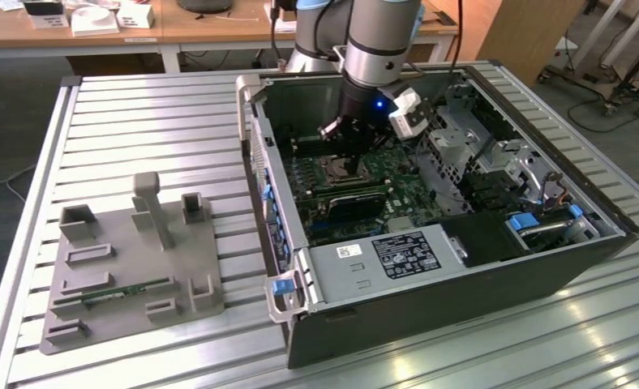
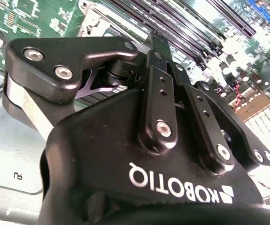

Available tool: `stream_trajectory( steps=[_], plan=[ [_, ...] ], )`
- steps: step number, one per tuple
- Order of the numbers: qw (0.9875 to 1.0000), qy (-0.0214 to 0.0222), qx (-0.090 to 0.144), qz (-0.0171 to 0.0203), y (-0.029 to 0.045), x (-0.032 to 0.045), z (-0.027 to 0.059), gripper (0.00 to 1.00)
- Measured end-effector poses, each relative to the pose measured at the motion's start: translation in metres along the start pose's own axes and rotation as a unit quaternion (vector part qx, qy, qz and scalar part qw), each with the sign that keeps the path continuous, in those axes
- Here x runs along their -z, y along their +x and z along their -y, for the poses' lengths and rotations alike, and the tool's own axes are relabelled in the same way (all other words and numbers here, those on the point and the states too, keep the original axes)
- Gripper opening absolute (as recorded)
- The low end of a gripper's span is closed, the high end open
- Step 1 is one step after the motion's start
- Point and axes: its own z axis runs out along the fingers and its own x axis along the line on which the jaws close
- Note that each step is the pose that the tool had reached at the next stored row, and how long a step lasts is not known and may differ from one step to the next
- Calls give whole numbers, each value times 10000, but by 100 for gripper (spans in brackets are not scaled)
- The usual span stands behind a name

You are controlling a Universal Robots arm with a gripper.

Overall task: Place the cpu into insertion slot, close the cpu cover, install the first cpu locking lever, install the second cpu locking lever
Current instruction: 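Install the second cpu locking lever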

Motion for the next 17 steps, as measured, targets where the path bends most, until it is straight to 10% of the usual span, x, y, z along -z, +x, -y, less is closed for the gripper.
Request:
stream_trajectory(
  steps=[17],
  plan=[
    [10000, -10, 0, -51, 10, -2, 0, 11]
  ],
)
